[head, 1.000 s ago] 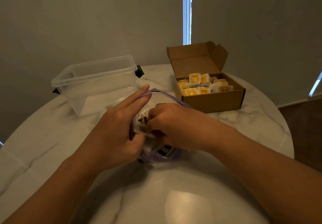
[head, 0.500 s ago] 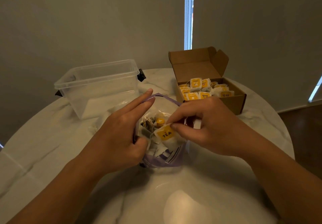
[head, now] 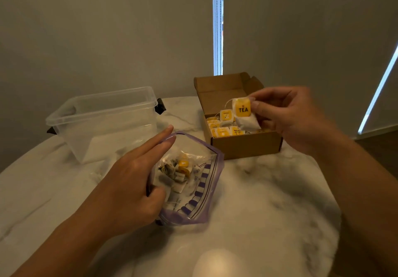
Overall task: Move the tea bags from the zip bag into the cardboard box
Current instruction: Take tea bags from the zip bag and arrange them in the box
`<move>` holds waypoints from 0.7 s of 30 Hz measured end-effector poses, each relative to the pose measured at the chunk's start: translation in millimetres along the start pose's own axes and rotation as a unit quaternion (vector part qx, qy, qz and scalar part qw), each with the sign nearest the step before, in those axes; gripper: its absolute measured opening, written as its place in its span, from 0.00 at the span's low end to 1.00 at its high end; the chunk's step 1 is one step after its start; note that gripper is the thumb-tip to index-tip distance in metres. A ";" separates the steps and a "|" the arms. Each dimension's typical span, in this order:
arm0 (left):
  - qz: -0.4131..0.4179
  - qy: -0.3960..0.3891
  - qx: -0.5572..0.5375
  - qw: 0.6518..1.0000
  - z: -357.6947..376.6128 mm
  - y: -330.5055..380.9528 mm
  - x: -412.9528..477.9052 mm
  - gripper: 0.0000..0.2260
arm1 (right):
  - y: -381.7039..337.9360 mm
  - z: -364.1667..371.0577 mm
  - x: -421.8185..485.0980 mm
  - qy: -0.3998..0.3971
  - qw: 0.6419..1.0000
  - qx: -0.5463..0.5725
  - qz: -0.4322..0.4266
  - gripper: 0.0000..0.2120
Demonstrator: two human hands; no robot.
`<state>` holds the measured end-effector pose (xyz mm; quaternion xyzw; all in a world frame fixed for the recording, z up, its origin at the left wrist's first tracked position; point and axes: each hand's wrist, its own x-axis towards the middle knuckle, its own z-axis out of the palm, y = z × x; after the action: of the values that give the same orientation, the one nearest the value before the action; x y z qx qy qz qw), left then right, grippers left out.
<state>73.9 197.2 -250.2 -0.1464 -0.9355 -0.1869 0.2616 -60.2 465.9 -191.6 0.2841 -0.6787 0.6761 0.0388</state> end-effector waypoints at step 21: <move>-0.010 0.002 0.001 1.000 1.6 -1.7 -1.2 0.38 | 54.0 -32.0 68.7 -0.030 0.919 -0.375 0.114 0.03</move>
<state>73.6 196.2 -252.6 -0.1361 -0.9366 -0.1888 0.2620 -151.9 469.1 -207.2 0.1895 -0.9112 0.3630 0.0452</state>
